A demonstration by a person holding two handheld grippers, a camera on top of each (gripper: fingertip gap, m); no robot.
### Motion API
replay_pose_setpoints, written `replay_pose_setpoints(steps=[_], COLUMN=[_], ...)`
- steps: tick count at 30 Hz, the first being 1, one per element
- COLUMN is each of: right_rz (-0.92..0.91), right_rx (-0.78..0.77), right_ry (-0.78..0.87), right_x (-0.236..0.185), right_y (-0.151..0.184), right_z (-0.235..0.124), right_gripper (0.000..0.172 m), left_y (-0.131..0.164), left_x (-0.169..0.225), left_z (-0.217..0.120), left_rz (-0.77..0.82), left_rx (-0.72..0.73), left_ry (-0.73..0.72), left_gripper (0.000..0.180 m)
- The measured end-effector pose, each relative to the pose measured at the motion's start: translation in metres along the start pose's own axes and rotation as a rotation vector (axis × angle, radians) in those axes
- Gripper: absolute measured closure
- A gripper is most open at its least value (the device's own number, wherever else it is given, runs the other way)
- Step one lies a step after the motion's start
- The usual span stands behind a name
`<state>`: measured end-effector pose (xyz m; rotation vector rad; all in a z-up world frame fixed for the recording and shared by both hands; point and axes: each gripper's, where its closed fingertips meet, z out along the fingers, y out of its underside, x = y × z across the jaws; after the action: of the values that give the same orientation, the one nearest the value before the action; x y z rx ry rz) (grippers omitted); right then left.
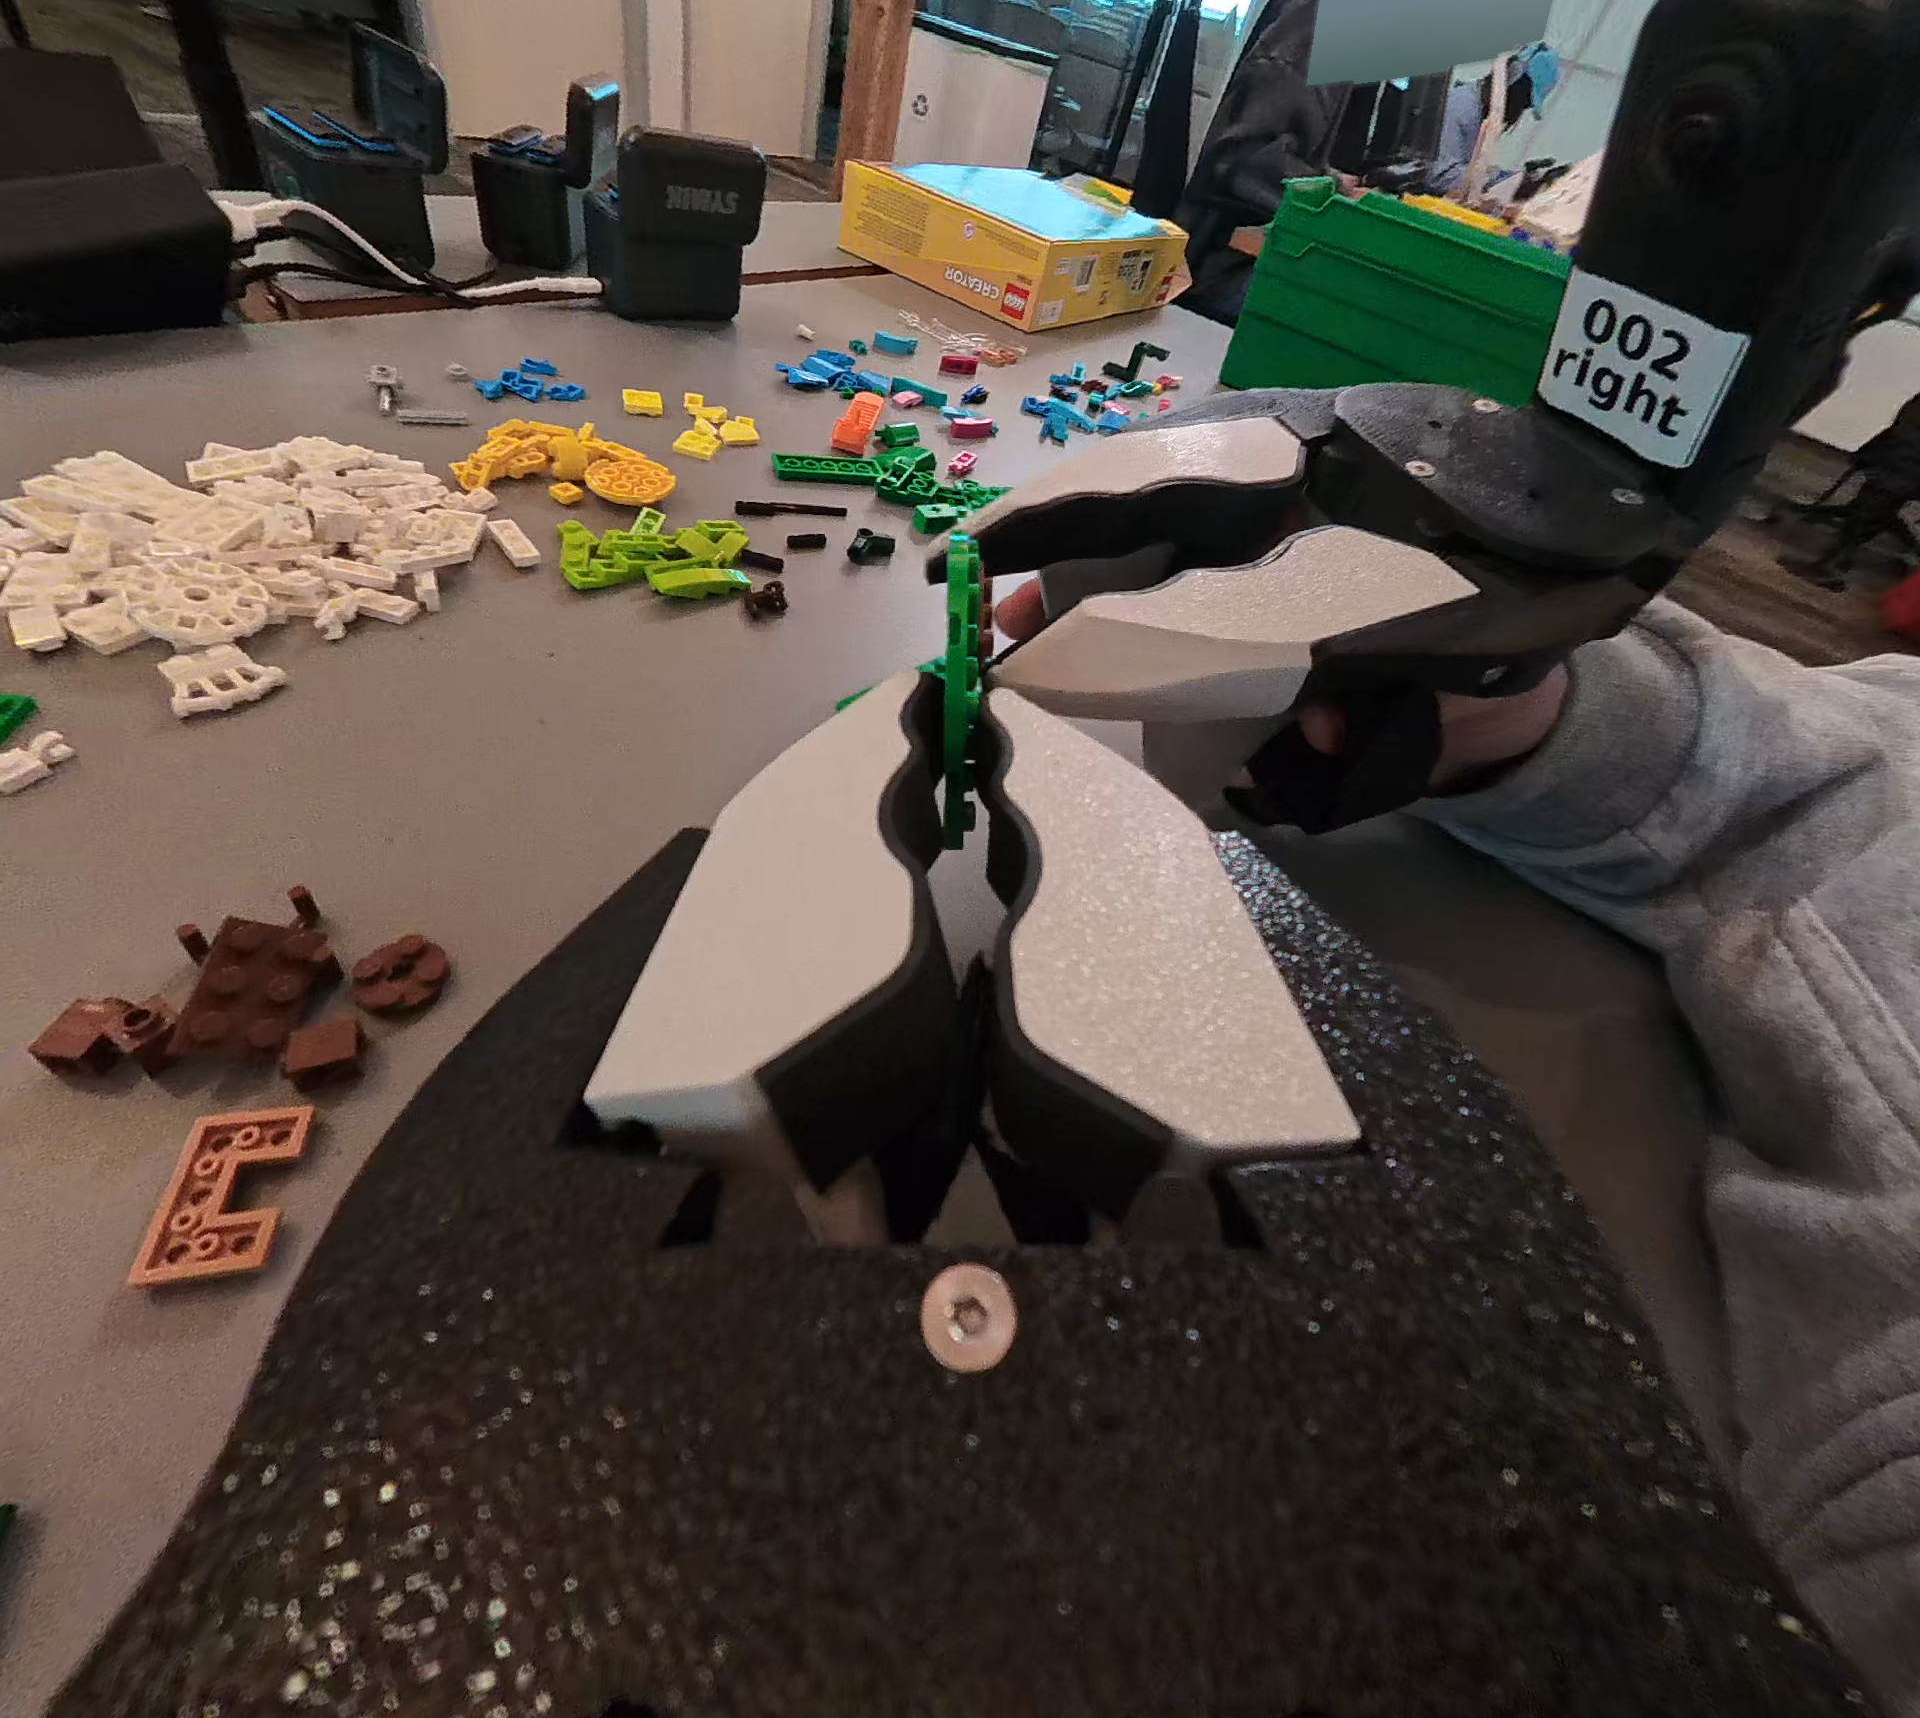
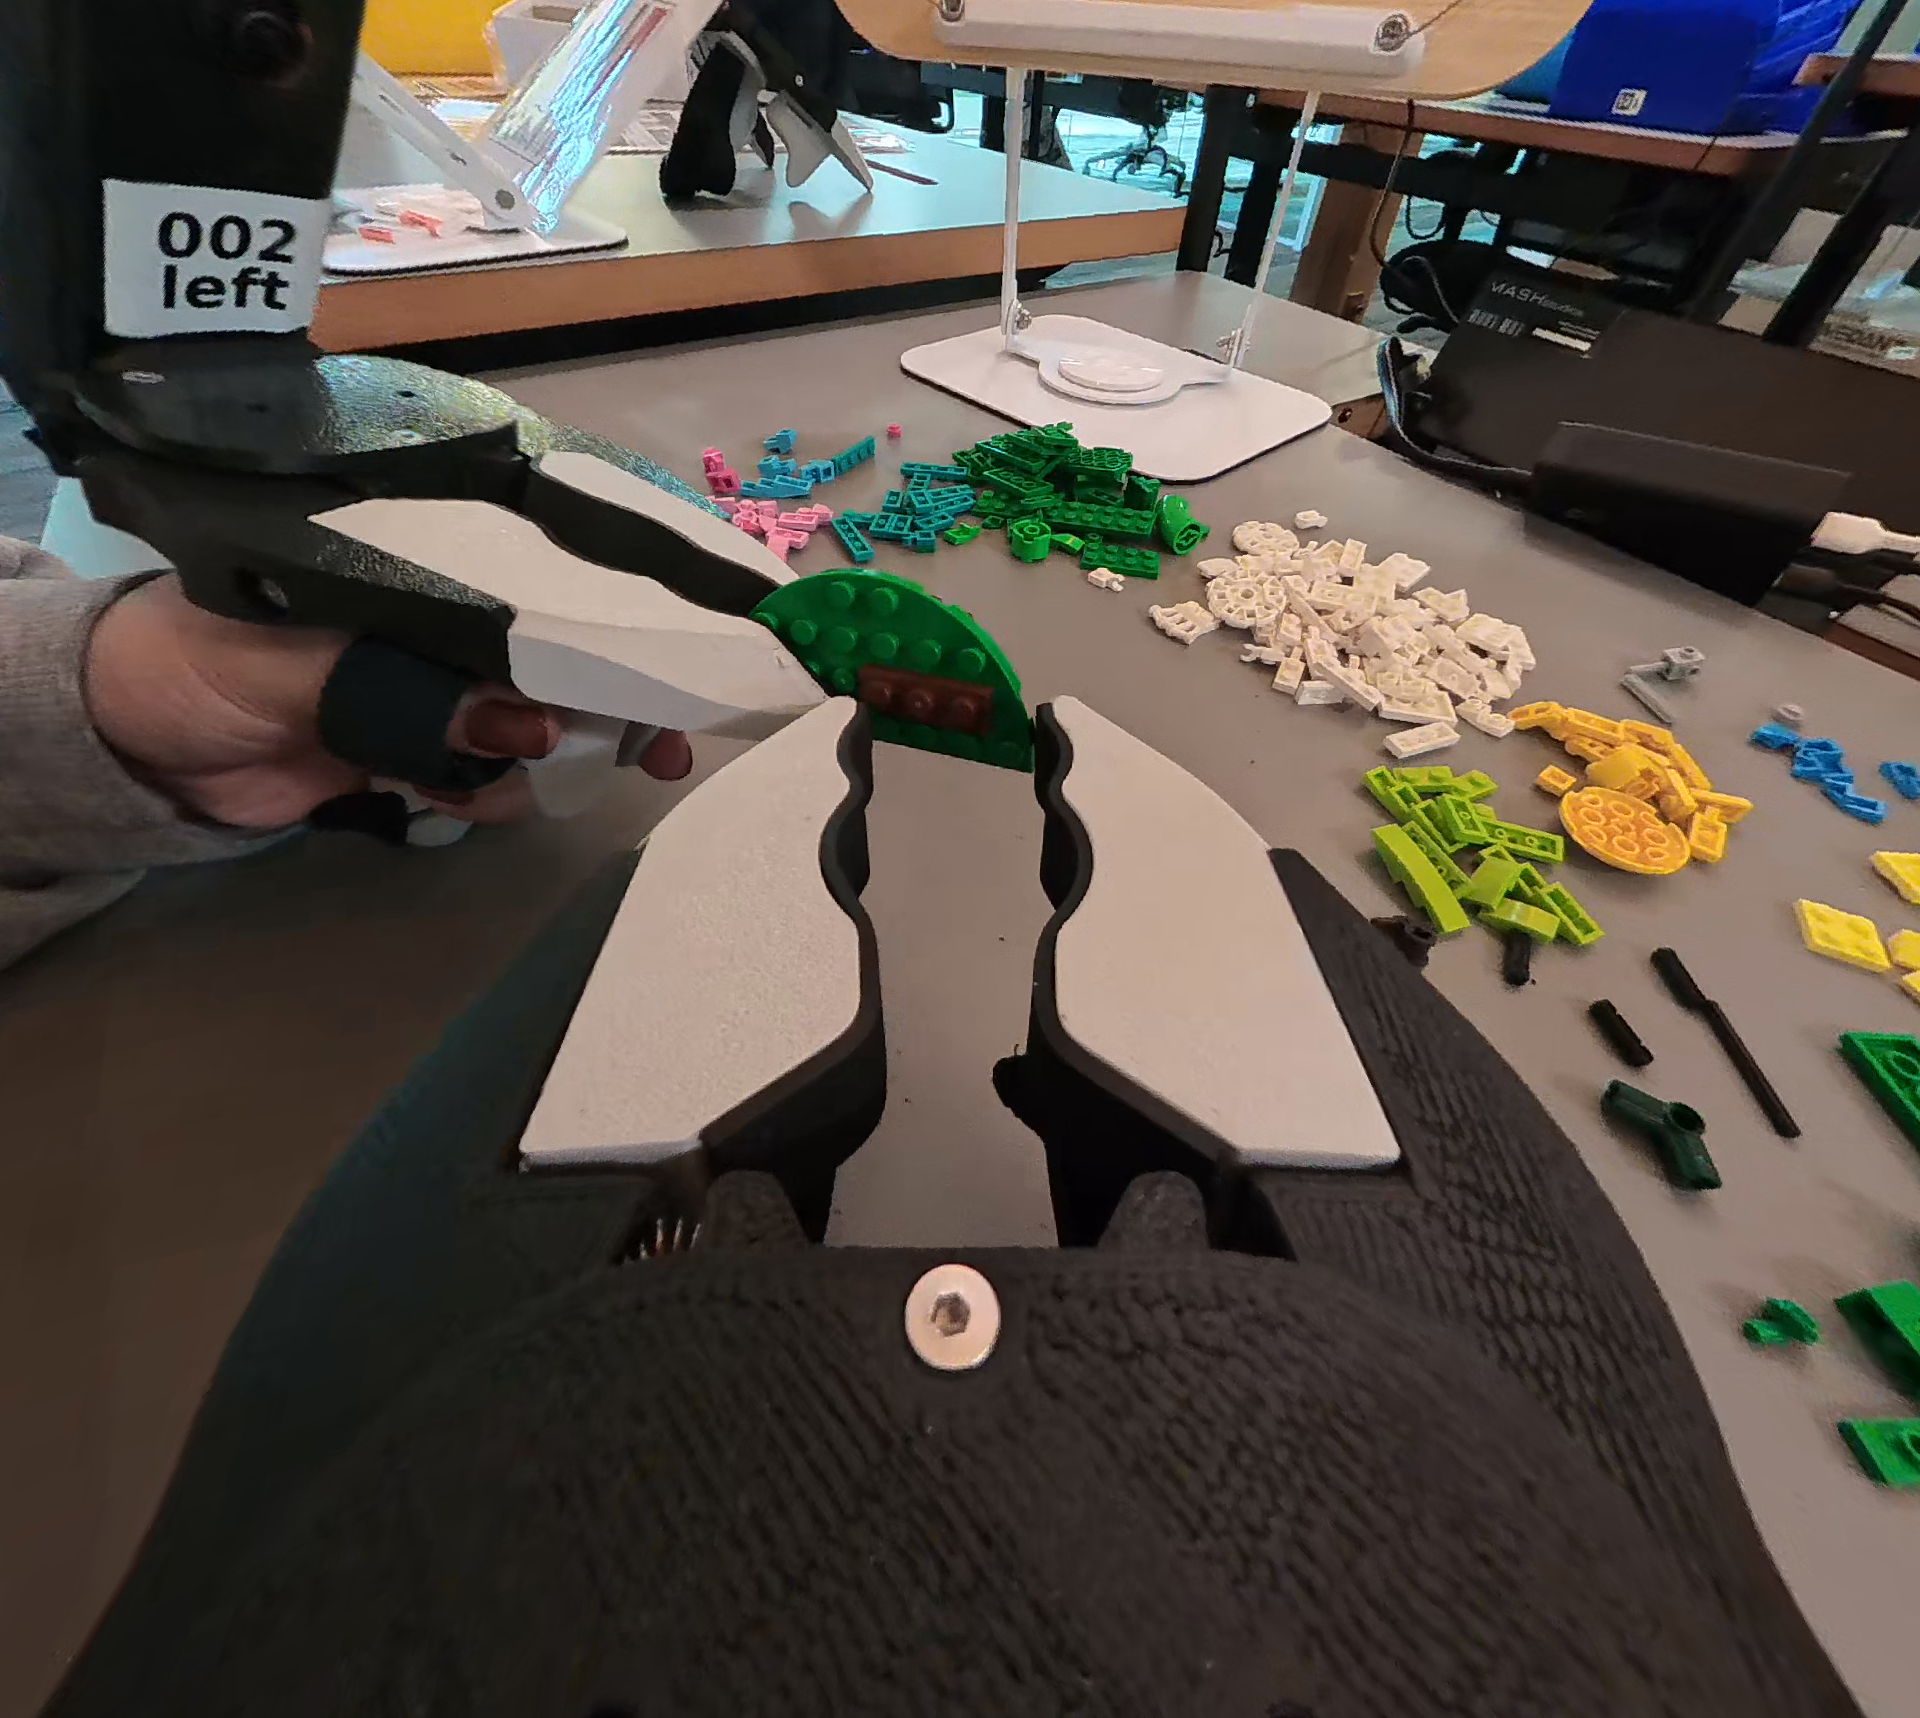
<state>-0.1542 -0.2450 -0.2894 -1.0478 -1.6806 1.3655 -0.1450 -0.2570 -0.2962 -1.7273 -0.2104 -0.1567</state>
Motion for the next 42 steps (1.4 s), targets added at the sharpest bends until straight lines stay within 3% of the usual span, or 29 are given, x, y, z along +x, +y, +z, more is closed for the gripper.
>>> replay_pose_setpoints(steps=[10, 17, 32, 42], right_rz=[-0.135, 0.097, -0.034, -0.122], right_rx=[-0.026, 0.021, -0.034, -0.106], right_ry=[0.066, -0.049, -0.063, -0.188], right_x=[0.005, 0.004, 0.001, -0.002], right_y=[0.006, 0.000, 0.004, 0.013], right_z=[0.000, -0.002, -0.007, -0.017], right_gripper=[0.144, 0.136, 0.145, 0.147], left_y=[0.007, 0.004, 0.006, 0.015], left_x=[-0.003, 0.003, 0.007, 0.015], left_z=[0.006, 0.008, 0.008, 0.011], left_rz=[0.024, 0.024, 0.011, 0.108], left_rx=[-0.056, -0.032, -0.041, -0.118], left_ry=[-0.077, -0.044, 0.001, 0.027], left_gripper=[0.177, 0.177, 0.177, 0.177])
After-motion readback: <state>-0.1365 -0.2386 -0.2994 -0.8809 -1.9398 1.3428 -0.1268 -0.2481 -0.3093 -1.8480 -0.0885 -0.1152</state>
